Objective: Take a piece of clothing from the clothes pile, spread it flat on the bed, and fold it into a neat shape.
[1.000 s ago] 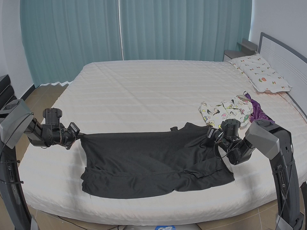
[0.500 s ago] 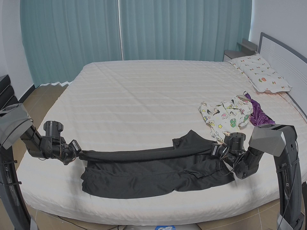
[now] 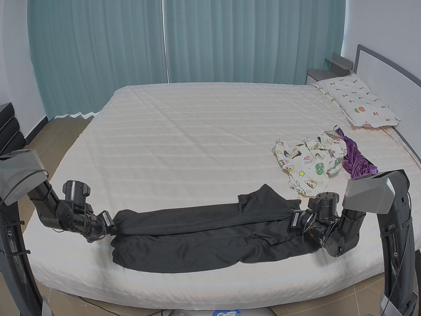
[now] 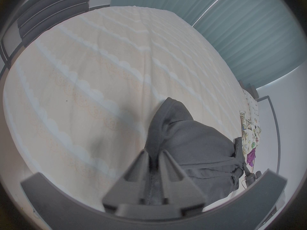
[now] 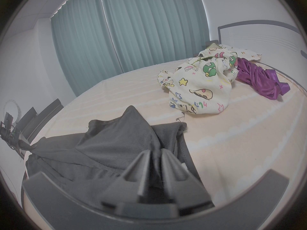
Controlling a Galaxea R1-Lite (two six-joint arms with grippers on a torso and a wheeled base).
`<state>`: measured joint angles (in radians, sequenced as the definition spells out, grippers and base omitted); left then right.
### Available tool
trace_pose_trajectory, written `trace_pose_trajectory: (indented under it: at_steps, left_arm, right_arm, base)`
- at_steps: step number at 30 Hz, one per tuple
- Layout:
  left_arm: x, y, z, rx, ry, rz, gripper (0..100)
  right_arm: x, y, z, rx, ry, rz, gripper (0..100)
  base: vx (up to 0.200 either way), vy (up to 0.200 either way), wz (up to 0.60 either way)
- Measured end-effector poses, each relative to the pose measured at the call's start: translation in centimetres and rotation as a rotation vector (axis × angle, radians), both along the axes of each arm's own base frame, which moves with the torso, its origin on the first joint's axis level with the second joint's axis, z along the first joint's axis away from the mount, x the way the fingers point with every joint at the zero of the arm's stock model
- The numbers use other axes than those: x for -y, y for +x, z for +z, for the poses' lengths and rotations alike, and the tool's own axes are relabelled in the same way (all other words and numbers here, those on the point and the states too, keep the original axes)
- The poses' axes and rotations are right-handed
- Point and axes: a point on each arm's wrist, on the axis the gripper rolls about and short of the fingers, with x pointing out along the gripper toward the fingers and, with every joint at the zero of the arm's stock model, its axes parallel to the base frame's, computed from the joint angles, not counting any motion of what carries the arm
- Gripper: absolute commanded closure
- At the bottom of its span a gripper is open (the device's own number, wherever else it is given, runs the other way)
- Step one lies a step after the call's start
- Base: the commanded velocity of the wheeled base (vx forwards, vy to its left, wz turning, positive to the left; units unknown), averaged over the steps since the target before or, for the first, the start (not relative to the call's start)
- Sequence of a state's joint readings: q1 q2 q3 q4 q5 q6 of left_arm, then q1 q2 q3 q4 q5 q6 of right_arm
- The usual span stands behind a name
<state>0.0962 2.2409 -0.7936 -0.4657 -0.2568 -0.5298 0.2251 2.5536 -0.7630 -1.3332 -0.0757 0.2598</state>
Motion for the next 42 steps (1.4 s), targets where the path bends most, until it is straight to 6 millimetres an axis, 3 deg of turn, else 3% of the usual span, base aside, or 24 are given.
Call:
trace_pose_trajectory:
  at_steps: [7,12,18,23,29,34,42]
  left_arm:
    - [0.1,-0.5,-0.1,-0.018,0.045,0.016,0]
    - [0.0,-0.8,0.5,-0.016,0.029,0.041,0]
    - [-0.2,-0.6,2.8,-0.01,-0.142,0.174,0]
    - [0.5,0.4,5.8,-0.026,-0.283,0.248,0]
    - [2.2,1.8,7.7,-0.014,-0.367,0.236,0]
    - [3.4,2.3,6.9,0.01,-0.372,0.209,0]
    - [3.8,1.7,5.7,-0.014,-0.365,0.201,0]
  right_arm:
    - [0.4,-0.8,0.9,-0.009,0.03,0.016,0]
    - [1.1,-0.9,3.5,0.026,0.113,0.014,0]
    - [1.4,-0.9,5.9,-0.019,0.21,0.023,0]
    - [0.5,0.7,6.8,-0.109,0.325,0.023,0]
    - [-0.4,3.1,6.2,-0.138,0.386,0.05,0]
    - [-0.7,4.6,5.1,-0.124,0.364,0.072,0]
    - [-0.8,5.5,3.7,-0.127,0.339,0.083,0]
  base:
    - [0.0,0.0,0.0]
    - [0.0,0.0,0.0]
    - [0.0,0.0,0.0]
    - [0.0,0.0,0.0]
    - [0.0,0.0,0.0]
    - [0.0,0.0,0.0]
    - [0.0,0.0,0.0]
